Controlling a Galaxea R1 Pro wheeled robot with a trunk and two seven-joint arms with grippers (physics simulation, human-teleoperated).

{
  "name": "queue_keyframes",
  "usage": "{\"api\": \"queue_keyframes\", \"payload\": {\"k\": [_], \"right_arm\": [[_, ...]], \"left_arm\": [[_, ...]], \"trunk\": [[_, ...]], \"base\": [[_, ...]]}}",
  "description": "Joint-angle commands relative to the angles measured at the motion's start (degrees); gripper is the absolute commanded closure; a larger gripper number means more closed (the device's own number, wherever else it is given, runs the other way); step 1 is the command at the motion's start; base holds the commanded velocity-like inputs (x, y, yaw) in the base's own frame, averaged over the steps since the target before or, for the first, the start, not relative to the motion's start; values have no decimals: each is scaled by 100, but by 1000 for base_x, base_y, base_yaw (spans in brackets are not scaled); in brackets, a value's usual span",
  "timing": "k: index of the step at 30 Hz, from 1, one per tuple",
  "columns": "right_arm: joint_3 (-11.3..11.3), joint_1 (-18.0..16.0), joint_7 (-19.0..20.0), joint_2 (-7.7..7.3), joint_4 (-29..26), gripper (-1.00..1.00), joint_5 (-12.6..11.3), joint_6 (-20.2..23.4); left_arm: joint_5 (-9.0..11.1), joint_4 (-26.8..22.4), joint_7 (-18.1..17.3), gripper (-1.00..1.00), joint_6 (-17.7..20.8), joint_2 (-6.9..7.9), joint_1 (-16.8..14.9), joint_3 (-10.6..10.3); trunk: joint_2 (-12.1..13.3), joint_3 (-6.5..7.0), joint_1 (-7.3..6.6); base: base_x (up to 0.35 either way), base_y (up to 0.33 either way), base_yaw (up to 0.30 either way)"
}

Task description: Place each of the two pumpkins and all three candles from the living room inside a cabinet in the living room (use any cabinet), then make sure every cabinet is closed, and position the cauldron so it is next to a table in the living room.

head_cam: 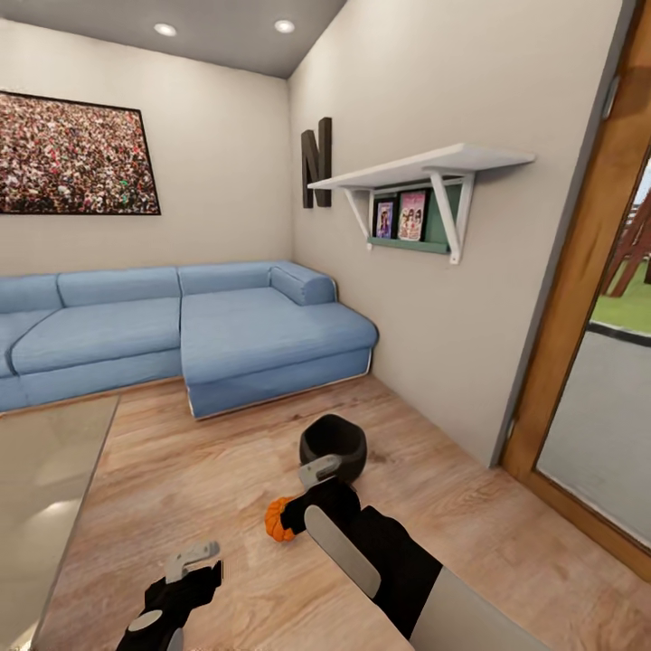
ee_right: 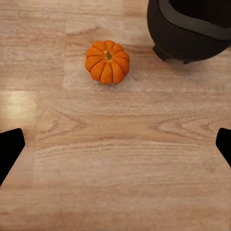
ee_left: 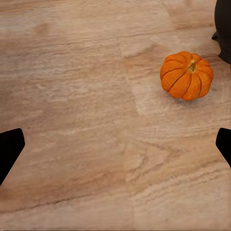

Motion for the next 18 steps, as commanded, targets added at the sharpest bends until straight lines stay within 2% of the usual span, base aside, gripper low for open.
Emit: {"api": "queue_keyframes", "payload": {"k": [1, 6, 11, 15, 18], "right_arm": [[2, -3, -58, -4, 12, -100, -51, -12], [12, 25, -71, -9, 87, -100, -39, -302], [-58, 35, -73, -39, 118, -100, -30, -400], [-284, 42, -87, -57, 191, -100, -1, -422], [-323, 43, -103, -58, 217, -100, 17, -430]], "left_arm": [[62, 58, 20, -100, 14, -5, -12, 2], [166, 535, 29, -100, -10, -6, -271, -27], [181, 423, 33, -100, 92, -17, -394, -32], [155, 411, 36, -100, 182, -15, -648, -40], [157, 460, 50, -100, 198, -14, -709, -38]], "trunk": [[-3, -10, -1], [-3, -32, -1], [-3, -58, -1], [-3, -79, -1], [-3, -96, -1]], "base": [[28, 0, 264], [11, 0, 254], [44, 0, 243], [107, -34, 236], [129, -99, 234]]}}
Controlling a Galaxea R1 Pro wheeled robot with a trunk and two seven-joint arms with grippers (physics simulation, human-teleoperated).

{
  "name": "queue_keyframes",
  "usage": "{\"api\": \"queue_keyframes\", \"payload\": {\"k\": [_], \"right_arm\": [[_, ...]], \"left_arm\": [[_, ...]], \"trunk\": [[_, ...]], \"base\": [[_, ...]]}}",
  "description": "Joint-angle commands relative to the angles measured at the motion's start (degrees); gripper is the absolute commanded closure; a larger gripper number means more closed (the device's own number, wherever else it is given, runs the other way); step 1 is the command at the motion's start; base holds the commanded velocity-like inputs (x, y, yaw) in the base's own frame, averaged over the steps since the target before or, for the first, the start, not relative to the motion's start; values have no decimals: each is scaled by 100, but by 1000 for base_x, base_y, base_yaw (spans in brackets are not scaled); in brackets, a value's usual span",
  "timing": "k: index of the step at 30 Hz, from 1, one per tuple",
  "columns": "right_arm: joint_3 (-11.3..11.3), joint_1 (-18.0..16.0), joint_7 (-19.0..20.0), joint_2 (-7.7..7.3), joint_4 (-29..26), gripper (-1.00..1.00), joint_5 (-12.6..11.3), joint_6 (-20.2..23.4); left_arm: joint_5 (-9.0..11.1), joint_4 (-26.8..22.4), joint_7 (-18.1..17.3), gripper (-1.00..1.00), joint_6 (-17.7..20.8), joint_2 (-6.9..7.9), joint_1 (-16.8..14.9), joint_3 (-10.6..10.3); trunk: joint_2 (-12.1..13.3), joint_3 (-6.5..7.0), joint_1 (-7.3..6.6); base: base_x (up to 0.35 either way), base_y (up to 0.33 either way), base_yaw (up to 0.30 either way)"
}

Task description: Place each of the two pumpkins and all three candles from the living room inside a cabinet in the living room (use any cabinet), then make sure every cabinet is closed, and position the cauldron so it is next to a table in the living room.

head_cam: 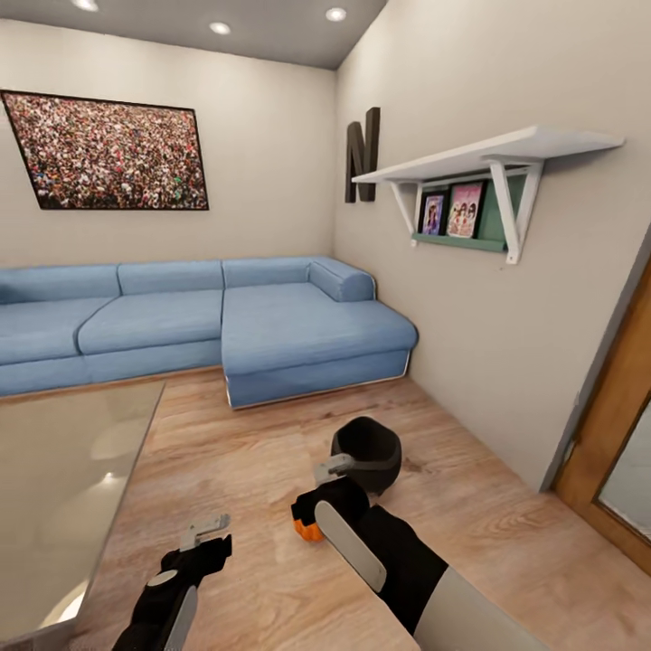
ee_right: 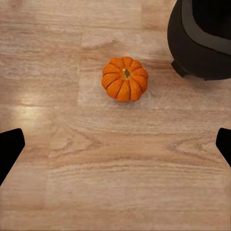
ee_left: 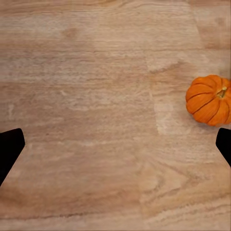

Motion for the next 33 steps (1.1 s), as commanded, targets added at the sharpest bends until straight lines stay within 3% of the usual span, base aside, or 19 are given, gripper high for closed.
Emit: {"api": "queue_keyframes", "payload": {"k": [1, 16, 33], "right_arm": [[-11, -5, -65, -3, 6, -100, -55, 3], [-85, -4, -59, -12, 16, -100, -62, 6], [-58, -4, -53, -12, -2, -100, -40, 15]], "left_arm": [[68, 36, 39, -100, 16, -3, -26, 5], [124, 571, 20, -100, -221, 5, -66, 18], [137, 648, 36, -100, -349, 7, -67, 32]], "trunk": [[-3, -12, 0], [-3, -73, 0], [-3, -75, 0]], "base": [[134, -125, 233], [37, -139, 170], [-95, -201, 220]]}}
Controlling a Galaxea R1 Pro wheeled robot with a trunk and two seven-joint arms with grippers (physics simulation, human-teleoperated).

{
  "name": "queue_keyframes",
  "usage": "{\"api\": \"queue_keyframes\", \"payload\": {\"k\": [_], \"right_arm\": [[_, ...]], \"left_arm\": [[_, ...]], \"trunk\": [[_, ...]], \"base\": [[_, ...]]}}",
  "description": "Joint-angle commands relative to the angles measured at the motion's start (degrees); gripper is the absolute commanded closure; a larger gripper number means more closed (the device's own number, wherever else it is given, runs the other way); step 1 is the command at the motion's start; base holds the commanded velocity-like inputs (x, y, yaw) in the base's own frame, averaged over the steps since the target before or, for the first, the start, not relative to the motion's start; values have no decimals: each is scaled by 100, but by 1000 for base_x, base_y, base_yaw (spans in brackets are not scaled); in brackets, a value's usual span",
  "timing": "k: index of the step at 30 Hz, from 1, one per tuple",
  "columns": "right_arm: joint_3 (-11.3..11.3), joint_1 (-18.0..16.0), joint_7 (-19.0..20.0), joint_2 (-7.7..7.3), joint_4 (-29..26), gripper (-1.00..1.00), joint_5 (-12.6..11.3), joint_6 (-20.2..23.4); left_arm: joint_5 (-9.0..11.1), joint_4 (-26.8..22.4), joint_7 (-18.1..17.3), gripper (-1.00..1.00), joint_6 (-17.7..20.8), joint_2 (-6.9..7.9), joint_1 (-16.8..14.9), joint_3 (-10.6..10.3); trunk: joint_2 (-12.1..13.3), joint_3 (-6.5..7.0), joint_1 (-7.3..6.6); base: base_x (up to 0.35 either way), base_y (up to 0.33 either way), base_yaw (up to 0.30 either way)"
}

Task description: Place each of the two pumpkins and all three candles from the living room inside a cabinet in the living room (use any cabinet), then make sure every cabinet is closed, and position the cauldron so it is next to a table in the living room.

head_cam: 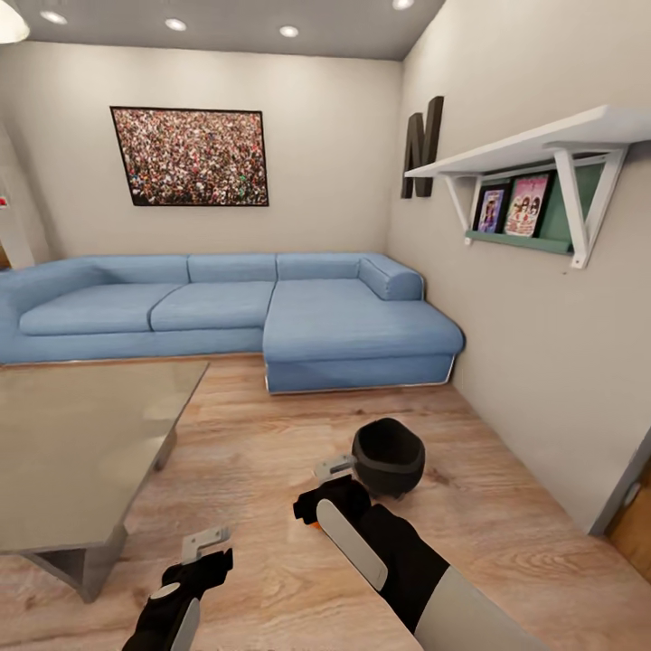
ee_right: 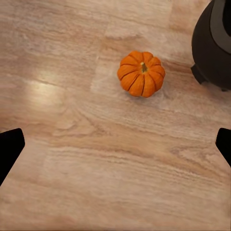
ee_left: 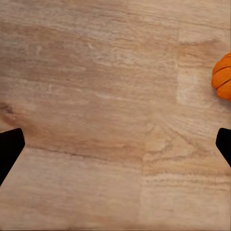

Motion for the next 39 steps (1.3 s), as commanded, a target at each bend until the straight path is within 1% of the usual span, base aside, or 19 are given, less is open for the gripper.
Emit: {"api": "queue_keyframes", "payload": {"k": [1, 5, 11, 12, 13, 16, 18, 19, 20, 21, 28, 30, 32, 33, 34, 36, 37, 38, 39], "right_arm": [[10, -5, -61, -3, -6, -100, -58, 5], [1, -5, -58, -3, -8, -100, -58, 5], [-12, -5, -59, -9, -93, -100, -50, 5], [-16, -5, -62, -10, -184, -100, -50, 5], [-16, -5, -69, -28, -395, -100, -49, 11], [-19, -5, -80, -69, -610, -100, -49, 19], [-85, -5, -91, -115, -839, -100, -49, 17], [-181, -3, -96, -135, -987, -100, -52, 22], [-408, 1, -101, -158, -1320, -100, -53, 62], [-456, 2, -100, -163, -1413, -100, -51, 73], [-530, 5, -107, -211, -1721, -100, -49, 82], [-538, 14, -107, -260, -1808, -100, -49, 76], [-576, 67, -103, -392, -2018, -100, -53, 72], [-625, 93, -103, -453, -2113, -100, -56, 71], [-811, 157, -100, -572, -2319, -100, -73, 69], [-1087, 250, -98, -658, -2545, -100, -89, 68], [-1394, 380, -94, -713, -2747, -100, -105, 69], [-1540, 452, -91, -731, -2819, -100, -111, 71], [-1792, 580, -85, -757, -2922, -100, -121, 72]], "left_arm": [[61, -12, 28, -100, 20, -4, -3, 9], [61, -6, 27, -100, -46, -4, -3, 4], [59, 56, 17, -100, -142, -4, -3, -21], [60, 58, 7, -100, -146, -4, -3, -23], [61, 60, -5, -100, -152, -4, -3, -28], [57, 61, -11, -100, -156, -4, -3, -32], [55, 64, -19, -100, -158, -4, -3, -35], [54, 67, -22, -100, -159, -4, -3, -35], [54, 70, -25, -100, -160, -4, -3, -37], [55, 70, -26, -100, -160, -4, -3, -37], [46, 79, -38, -100, -160, -4, -3, -33], [45, 79, -37, -100, -160, -4, -3, -33], [43, 83, -41, -100, -164, -4, -3, -35], [39, 84, -42, -100, -174, -4, -3, -35], [33, 86, -43, -100, -214, -4, -3, -36], [27, 87, -43, -100, -263, -4, -3, -39], [22, 88, -44, -100, -299, -4, -3, -45], [19, 88, -46, -100, -312, -4, -3, -47], [15, 90, -48, -100, -330, -4, -3, -48]], "trunk": [[-3, -6, -1], [-3, -6, -1], [-3, -6, -1], [-3, -6, -1], [-3, -6, -1], [-3, -6, -1], [-3, -6, -1], [-3, -6, -1], [-3, -6, -1], [-3, -6, -1], [-3, -6, -1], [-3, -6, -1], [-3, -6, -1], [-3, -6, -1], [-3, -6, -1], [-3, -6, -1], [-3, -6, -1], [-3, -6, -1], [-3, -6, -1]], "base": [[59, -150, 289], [156, -82, 224], [258, -82, 37], [129, -68, 8], [66, -35, 4], [43, -23, 3], [19, -10, 1], [11, -6, 1], [4, -2, 0], [2, -1, 0], [1, 0, 0], [0, 0, 0], [0, 0, 0], [0, 0, 0], [0, 0, 0], [0, 0, 0], [0, -23, 0], [0, -50, 0], [0, -116, 0]]}}
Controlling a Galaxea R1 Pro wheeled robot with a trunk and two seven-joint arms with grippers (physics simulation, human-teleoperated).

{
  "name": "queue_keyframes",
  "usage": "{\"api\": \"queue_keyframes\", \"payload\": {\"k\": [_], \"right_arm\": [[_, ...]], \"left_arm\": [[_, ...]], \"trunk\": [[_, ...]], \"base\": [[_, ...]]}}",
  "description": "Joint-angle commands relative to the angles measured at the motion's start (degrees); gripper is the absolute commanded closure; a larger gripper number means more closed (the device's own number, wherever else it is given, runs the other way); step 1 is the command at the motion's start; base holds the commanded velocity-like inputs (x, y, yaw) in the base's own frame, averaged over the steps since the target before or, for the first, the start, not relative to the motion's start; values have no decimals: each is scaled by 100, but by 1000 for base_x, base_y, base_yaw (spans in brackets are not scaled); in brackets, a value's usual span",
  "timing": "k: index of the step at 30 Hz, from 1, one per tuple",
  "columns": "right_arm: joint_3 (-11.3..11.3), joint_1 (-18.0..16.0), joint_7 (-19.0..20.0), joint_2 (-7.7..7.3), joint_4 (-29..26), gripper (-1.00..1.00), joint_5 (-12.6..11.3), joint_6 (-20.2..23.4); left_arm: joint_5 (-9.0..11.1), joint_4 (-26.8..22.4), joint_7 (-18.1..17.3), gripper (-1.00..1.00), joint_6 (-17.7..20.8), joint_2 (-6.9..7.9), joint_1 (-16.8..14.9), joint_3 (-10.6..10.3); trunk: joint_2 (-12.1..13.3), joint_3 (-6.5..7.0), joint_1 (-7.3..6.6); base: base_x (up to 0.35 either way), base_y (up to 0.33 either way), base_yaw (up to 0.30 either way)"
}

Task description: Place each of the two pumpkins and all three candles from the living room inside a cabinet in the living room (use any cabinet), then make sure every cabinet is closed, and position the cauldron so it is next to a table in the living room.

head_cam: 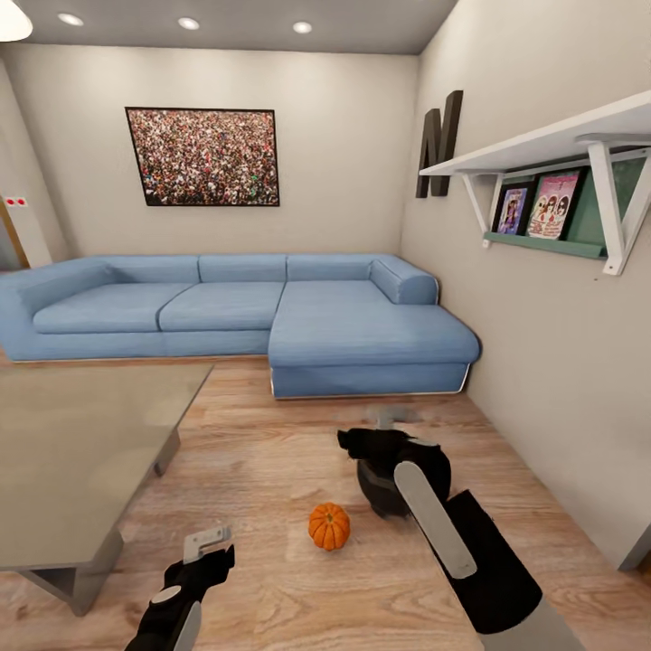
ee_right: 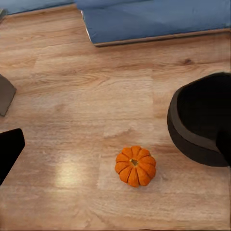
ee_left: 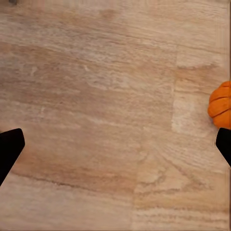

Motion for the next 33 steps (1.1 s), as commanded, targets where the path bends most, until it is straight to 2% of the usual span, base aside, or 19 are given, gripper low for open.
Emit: {"api": "queue_keyframes", "payload": {"k": [1, 2, 4, 6, 7, 9, 12, 20, 24, 27, 29, 31, 33], "right_arm": [[-103, 48, -53, -8, -46, -100, -71, 3], [-250, 117, -45, -19, -99, -100, -76, 2], [-353, 161, -35, -29, -133, -100, -79, 0], [-464, 200, -22, -41, -162, -100, -85, -2], [-559, 214, -12, -46, -173, -100, -88, -2], [-681, 224, -4, -49, -180, -100, -93, 1], [-922, 236, 160, -58, -190, -100, -100, 14], [-1272, 240, 993, -65, -193, -100, -102, 35], [-1383, 240, 1168, -89, -193, -100, -102, 39], [-1431, 240, 1227, -96, -193, -100, -102, 40], [-1447, 243, 1248, -98, -193, -100, -102, 40], [-1454, 243, 1260, -103, -193, -100, -102, 41], [-1465, 245, 1269, -105, -193, -100, -102, 41]], "left_arm": [[59, 0, 23, -100, 17, -3, -2, 4], [59, 53, 10, -100, 10, -3, -2, 8], [60, 159, -57, -100, 6, -5, -7, 12], [81, 445, -372, -100, 5, -11, -50, 18], [147, 692, -691, -100, -1, -10, -160, 23], [236, 980, -987, -100, -8, -7, -323, 33], [417, 1747, -1464, -100, -125, -1, -761, 46], [477, 2276, -2042, -100, -298, 7, -1184, 62], [503, 2565, -2312, -100, -392, 34, -1320, 70], [763, 2834, -2611, -100, -456, 161, -1452, 74], [1184, 3109, -2925, -100, -493, 290, -1589, 67], [1380, 3297, -3065, -100, -565, 340, -1685, 63], [1482, 3445, -3146, -100, -711, 365, -1739, 61]], "trunk": [[-3, -6, -1], [-3, -6, -1], [-3, -6, -1], [-3, -6, -1], [-3, -6, -1], [-3, -6, -1], [-3, -6, -1], [-3, -6, -1], [-3, -6, -1], [-3, -6, -1], [-3, -6, -1], [-3, -6, -1], [-3, -6, -1]], "base": [[0, -147, 0], [6, -183, 0], [27, -174, 0], [74, -135, 0], [90, -115, 0], [90, -107, 0], [49, -56, 0], [33, 7, 0], [173, 139, 0], [184, 134, 0], [77, 55, 0], [40, 28, 0], [20, 14, 0]]}}
